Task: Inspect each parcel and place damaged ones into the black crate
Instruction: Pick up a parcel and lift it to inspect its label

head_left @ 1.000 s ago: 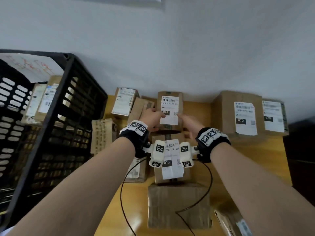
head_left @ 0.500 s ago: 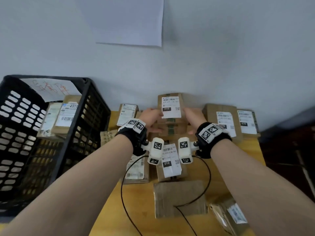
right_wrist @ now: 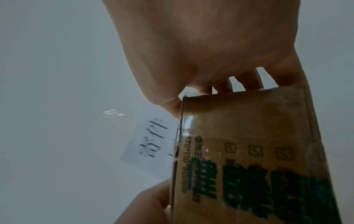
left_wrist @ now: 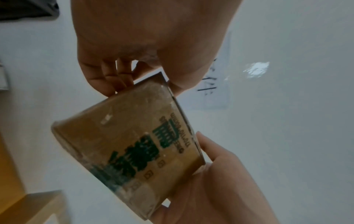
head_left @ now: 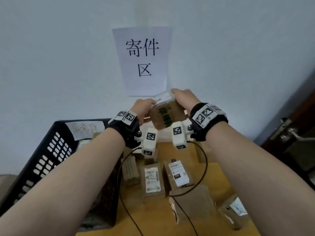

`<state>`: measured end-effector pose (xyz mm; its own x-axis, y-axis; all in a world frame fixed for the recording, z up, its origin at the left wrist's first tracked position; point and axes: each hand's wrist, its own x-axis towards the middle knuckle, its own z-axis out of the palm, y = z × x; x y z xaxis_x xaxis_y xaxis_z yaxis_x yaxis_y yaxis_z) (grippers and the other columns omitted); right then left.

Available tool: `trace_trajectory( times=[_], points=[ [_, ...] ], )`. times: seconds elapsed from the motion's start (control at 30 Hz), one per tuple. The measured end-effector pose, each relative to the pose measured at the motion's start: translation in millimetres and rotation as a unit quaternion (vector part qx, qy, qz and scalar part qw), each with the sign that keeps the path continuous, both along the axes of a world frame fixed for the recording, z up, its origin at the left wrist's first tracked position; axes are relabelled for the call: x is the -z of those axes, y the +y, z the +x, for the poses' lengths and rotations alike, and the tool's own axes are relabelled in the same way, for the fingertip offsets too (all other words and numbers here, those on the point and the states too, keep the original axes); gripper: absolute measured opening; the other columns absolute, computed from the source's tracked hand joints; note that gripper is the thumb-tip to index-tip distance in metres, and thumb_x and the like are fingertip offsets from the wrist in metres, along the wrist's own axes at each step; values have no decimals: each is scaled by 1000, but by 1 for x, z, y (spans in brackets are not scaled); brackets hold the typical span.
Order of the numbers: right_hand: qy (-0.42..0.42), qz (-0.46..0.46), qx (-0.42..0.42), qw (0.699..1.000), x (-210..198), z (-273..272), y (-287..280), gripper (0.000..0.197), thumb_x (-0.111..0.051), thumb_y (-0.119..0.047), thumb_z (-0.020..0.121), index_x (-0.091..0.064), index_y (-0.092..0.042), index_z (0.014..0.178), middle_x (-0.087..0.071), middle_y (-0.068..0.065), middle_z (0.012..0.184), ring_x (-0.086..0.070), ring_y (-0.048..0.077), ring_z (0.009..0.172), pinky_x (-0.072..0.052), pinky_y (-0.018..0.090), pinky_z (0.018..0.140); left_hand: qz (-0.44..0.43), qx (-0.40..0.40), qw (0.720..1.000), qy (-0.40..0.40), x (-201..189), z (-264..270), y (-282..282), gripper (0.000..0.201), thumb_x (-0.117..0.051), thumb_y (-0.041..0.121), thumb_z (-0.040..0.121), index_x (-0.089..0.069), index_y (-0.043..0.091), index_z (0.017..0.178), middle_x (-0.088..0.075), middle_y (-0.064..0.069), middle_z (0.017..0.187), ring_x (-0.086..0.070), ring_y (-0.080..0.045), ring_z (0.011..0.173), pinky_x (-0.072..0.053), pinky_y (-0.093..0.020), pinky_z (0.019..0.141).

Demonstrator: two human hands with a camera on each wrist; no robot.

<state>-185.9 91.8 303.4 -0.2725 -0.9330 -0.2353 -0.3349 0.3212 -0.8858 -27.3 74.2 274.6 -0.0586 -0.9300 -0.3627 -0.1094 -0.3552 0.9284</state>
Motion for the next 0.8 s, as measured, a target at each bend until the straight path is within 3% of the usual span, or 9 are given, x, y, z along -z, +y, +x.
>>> trace_trajectory(
  times=[0.07, 0.2, 0.27, 0.33, 0.4, 0.47, 0.57, 0.67, 0.8],
  points=[
    [6, -46, 6, 999, -27, 14, 8, 60, -51, -50, 92, -54, -6, 132, -68, 12, 119, -67, 30, 104, -56, 47, 95, -34, -9, 999, 17, -33, 13, 11, 4, -60, 19, 98, -61, 15, 101, -59, 0, 75, -55, -15, 66, -46, -27, 62],
    [11, -126, -13, 992, -78, 41, 22, 34, -41, -32, 104, -60, -9, 88, -71, 15, 100, -68, 26, 88, -51, 35, 75, -117, -30, 992, 42, -85, 40, 23, 27, -60, 13, 98, -60, 12, 125, -72, -2, 95, -66, -14, 72, -50, -26, 59],
    [-11, -165, -25, 986, -98, 54, 27, 30, -41, -25, 103, -59, -9, 85, -73, 18, 101, -67, 29, 86, -49, 36, 76, -161, -53, 984, 62, -108, 52, 29, 29, -58, 11, 100, -53, 13, 129, -71, 0, 102, -68, -11, 75, -50, -21, 49],
    [-18, -206, -49, 977, -116, 66, 32, 26, -39, -19, 100, -56, -13, 81, -68, 12, 87, -60, 25, 78, -46, 35, 74, -198, -83, 972, 91, -128, 63, 34, 29, -57, 14, 103, -50, 16, 131, -71, 2, 102, -68, -8, 75, -50, -17, 47],
    [-25, -253, -66, 965, -135, 74, 37, 30, -38, -15, 100, -56, -17, 76, -64, -3, 73, -58, 17, 68, -44, 25, 66, -234, -95, 960, 122, -145, 73, 38, 30, -58, 19, 103, -52, 17, 132, -72, 5, 99, -68, -9, 76, -51, -19, 59],
    [-45, -303, -75, 949, -152, 79, 41, 32, -40, -21, 103, -72, -21, 98, -74, -12, 83, -68, 5, 71, -50, 18, 64, -269, -101, 946, 151, -163, 81, 40, 27, -58, 23, 102, -55, 20, 128, -75, 5, 98, -69, -12, 82, -53, -28, 73],
    [-93, -370, -69, 922, -178, 82, 49, 37, -42, -25, 105, -69, -27, 131, -75, -14, 111, -70, -8, 83, -54, 17, 67, -320, -98, 926, 175, -191, 88, 45, 20, -53, 26, 105, -60, 25, 123, -78, 6, 106, -72, -11, 91, -56, -31, 74],
    [-133, -407, -60, 902, -195, 81, 52, 36, -43, -24, 106, -69, -31, 129, -76, -16, 110, -71, -6, 86, -56, 20, 68, -356, -93, 911, 183, -213, 86, 49, 21, -50, 26, 106, -63, 26, 122, -78, 7, 111, -72, -13, 106, -59, -38, 83],
    [-177, -432, -41, 884, -205, 74, 54, 35, -43, -22, 109, -67, -33, 132, -75, -19, 109, -71, -8, 88, -59, 24, 76, -383, -90, 901, 186, -231, 80, 49, 24, -48, 26, 108, -65, 25, 124, -77, 7, 114, -72, -11, 107, -59, -37, 84]
  ],
)
